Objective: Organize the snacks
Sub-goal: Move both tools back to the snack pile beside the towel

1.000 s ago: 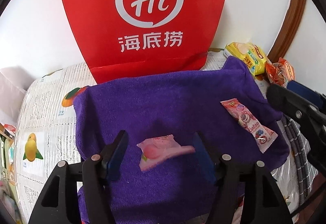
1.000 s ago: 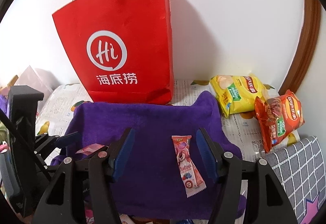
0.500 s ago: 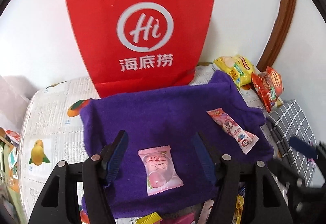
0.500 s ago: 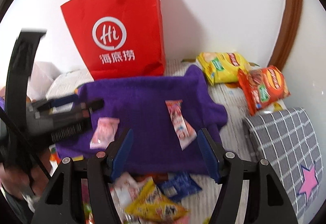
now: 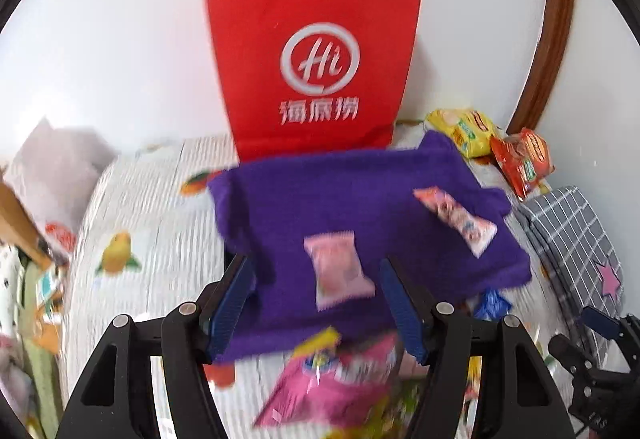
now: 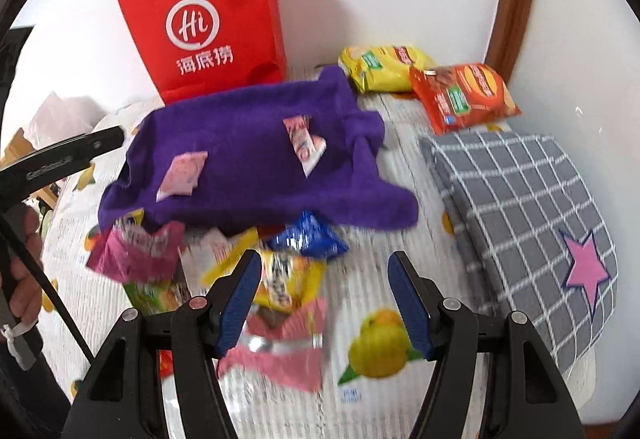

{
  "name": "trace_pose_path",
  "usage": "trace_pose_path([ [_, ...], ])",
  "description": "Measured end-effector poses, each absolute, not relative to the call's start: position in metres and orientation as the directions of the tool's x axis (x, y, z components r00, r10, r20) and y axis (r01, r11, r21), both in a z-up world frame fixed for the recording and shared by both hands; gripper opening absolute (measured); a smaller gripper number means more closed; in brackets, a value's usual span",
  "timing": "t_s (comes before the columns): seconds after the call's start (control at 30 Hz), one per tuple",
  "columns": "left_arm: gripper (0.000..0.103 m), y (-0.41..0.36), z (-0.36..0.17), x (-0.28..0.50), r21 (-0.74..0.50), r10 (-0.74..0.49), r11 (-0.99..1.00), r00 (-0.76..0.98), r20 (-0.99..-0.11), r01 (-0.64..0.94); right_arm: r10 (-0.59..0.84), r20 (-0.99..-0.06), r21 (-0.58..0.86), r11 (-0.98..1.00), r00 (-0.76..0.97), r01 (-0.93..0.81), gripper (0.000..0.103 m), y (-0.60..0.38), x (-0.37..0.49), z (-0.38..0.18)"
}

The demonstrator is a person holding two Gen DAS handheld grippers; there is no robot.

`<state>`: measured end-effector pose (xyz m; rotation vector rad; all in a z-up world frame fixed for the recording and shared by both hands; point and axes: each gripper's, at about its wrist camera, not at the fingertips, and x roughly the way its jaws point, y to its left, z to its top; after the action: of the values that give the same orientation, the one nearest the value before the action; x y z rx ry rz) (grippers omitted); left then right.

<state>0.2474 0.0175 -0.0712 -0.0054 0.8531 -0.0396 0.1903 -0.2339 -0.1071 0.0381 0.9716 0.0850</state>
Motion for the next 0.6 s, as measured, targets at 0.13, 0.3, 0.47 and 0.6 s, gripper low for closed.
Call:
trace_pose_path([
  [0.13, 0.065, 0.038, -0.082, 0.221, -0.048, -0.028, 0.999, 0.645, -0.764, -0.013, 0.147, -0.838, 0.133, 0.989, 0.525, -0.065, 0.065, -0.231, 0.174, -0.126],
  [0.3, 0.065, 0.054, -0.097, 0.194, -0.07, -0.027, 0.997, 0.637, -0.771, -0.041, 0.184, -0.852, 0.166, 0.983, 0.49, -0.081, 0.066, -0.215, 0.164, -0.15],
  [0.47, 0.065, 0.058, -0.11, 0.172, -0.081, -0.045, 0.996, 0.631, -0.775, -0.028, 0.15, -0.853, 0.153, 0.988, 0.499, -0.035, 0.074, -0.209, 0.169, -0.172],
  [0.6, 0.065, 0.063, -0.12, 0.16, -0.081, -0.047, 0.996, 0.627, -0.778, -0.026, 0.211, -0.848, 0.235, 0.972, 0.487, -0.013, 0.076, -0.211, 0.175, -0.181],
])
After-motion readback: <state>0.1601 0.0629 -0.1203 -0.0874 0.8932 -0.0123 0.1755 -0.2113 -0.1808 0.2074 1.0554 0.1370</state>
